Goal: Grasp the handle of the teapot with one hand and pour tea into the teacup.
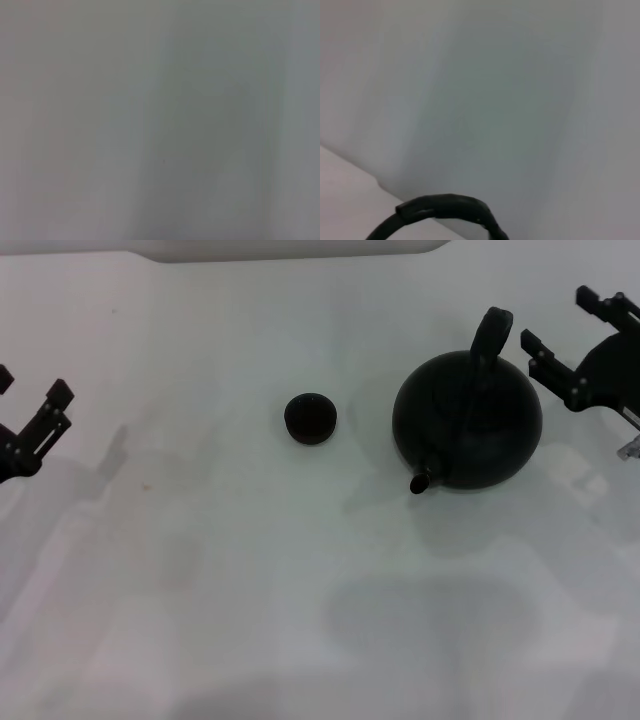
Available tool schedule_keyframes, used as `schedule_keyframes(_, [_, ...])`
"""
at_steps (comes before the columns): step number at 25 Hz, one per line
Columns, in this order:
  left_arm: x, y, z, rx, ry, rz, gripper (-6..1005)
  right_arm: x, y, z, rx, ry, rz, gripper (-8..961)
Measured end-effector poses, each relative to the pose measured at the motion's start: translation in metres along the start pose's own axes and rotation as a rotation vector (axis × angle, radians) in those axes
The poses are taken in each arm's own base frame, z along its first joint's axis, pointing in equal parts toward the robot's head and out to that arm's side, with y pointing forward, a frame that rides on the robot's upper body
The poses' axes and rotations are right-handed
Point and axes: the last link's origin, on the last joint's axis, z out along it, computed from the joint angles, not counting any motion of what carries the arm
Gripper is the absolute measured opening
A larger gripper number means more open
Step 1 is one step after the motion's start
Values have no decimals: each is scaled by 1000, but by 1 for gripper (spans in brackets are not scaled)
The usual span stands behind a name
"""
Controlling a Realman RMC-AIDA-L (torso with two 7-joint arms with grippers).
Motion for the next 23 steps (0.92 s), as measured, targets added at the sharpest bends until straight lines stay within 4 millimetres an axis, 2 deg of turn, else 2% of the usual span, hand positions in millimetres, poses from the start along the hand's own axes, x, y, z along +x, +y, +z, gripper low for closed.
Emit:
schedule_keyframes(7, [1, -6, 2, 23, -6, 4, 770, 4, -4, -12, 23, -3, 29, 861])
schedule_keyframes(11, [2, -12, 0, 66, 8, 19, 770, 13, -18, -33, 109, -26, 80, 873])
schedule_keyframes(17, [14, -25, 3, 146, 74, 44, 770, 34, -56, -71, 377, -30, 202, 876])
schedule_keyframes(23, [27, -36, 14, 210, 147, 16, 770, 41, -81, -84, 521, -18, 232, 876])
